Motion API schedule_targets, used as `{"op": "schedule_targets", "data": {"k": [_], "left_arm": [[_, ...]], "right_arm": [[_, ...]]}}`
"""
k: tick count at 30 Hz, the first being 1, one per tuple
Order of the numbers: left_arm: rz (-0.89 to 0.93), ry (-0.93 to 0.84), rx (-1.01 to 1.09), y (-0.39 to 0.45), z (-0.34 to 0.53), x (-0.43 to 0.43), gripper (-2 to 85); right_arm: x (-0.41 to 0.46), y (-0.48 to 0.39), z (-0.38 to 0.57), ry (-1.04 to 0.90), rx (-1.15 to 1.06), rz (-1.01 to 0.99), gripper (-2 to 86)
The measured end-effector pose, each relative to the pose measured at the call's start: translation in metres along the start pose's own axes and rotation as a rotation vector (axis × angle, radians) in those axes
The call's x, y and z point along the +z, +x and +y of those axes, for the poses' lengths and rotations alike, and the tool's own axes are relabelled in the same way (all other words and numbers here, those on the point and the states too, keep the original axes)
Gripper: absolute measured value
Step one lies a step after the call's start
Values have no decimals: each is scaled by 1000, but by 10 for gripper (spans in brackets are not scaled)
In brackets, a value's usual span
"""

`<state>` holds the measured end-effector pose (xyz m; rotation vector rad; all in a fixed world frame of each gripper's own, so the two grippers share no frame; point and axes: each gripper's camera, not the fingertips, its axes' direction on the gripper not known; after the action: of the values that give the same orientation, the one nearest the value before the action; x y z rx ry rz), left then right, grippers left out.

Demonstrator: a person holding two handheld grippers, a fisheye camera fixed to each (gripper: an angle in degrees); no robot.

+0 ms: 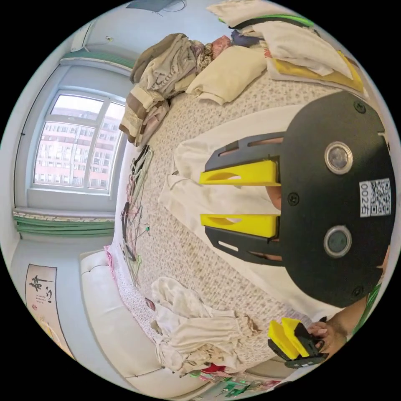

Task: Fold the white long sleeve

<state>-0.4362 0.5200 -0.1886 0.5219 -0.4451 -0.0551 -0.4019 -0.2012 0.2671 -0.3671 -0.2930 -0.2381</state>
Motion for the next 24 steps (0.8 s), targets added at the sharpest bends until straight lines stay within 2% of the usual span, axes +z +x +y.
{"op": "schedule_targets", "data": {"k": [6,10,13,17,20,24], "left_arm": [[78,18,-113,-43,-16,18,21],[109,39,-18,-42,-19,1,19],[88,59,-48,-43,-21,-5,10],[147,44,-42,-43,-28,-7,7],[166,59,-51,-45,-31,-10,6],[172,69,-71,-51,-33,-10,5]], "right_arm": [[81,15,-99,-47,-19,42,111],[120,10,-150,-96,-8,61,103],[144,1,-181,-132,3,60,85],[196,-7,-209,-399,19,109,24],[189,-17,-225,-345,18,125,-4],[164,-40,-251,-216,-21,21,-8]]}}
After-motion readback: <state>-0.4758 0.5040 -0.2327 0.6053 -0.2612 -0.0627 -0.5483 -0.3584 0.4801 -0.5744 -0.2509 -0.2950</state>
